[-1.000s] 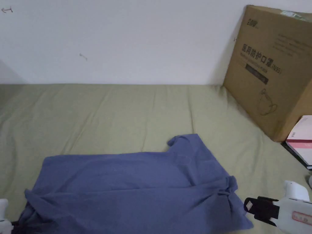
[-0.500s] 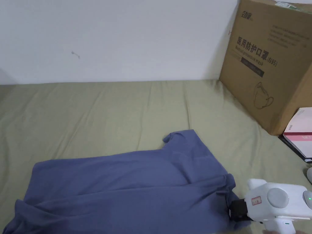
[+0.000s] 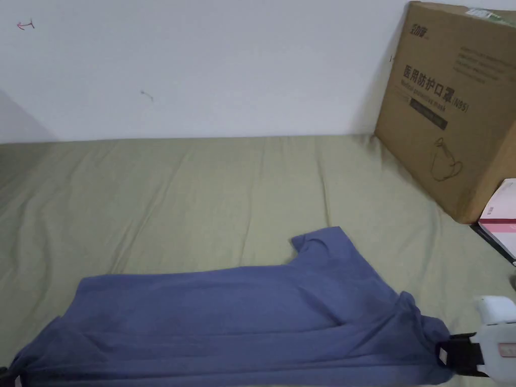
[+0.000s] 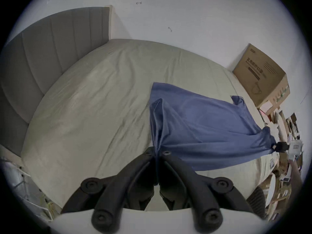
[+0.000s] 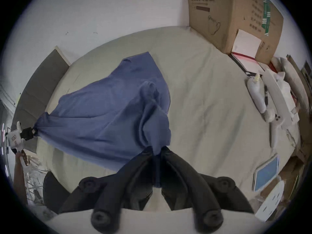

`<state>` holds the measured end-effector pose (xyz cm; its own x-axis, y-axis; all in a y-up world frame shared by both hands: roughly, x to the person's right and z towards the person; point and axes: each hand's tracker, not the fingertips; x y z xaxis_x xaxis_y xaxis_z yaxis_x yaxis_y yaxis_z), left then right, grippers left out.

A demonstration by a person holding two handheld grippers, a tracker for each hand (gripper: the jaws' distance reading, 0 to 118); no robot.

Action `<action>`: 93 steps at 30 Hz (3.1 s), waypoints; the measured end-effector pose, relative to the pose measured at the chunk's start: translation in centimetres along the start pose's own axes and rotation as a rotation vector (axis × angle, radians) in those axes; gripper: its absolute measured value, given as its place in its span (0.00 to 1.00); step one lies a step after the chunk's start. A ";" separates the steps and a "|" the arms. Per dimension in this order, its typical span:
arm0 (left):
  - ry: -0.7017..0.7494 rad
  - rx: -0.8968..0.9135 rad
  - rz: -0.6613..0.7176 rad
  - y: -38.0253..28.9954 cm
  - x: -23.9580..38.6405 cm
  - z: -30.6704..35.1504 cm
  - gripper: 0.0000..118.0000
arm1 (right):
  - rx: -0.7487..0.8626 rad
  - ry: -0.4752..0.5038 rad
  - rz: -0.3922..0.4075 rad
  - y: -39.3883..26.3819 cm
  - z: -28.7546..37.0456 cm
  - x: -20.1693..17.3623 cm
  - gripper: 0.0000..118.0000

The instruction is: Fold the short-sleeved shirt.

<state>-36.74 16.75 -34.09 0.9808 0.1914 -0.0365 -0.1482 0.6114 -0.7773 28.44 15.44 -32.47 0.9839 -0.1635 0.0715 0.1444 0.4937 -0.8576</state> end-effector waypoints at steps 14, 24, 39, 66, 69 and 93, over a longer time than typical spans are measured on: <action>-0.040 -0.187 0.116 -7.6 -4.4 2.3 0.92 | -0.025 0.014 -0.211 -8.5 1.9 1.0 0.93; -0.218 0.115 0.045 -3.1 0.5 8.1 0.67 | 0.235 0.237 -0.206 -5.6 8.6 -5.7 0.55; -0.095 -0.106 -0.184 12.5 1.2 -9.4 0.00 | 0.277 0.548 -0.173 6.3 1.8 -12.2 0.00; -0.059 -0.117 -0.366 10.6 3.3 -13.9 0.01 | 0.067 0.130 -0.140 14.7 -12.7 -3.2 0.01; -0.097 -0.105 -0.337 11.5 3.4 -12.1 0.01 | -0.051 0.086 -0.104 18.1 -17.0 -2.4 0.49; -0.108 0.102 -0.216 11.8 2.1 -11.3 0.01 | 0.257 0.031 -0.059 17.4 -9.0 -3.7 0.00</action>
<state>-35.05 15.74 -50.44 0.9728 0.1248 0.1950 0.0464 0.7202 -0.6922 26.33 16.96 -52.25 0.9700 -0.2223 0.0989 0.2272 0.6827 -0.6945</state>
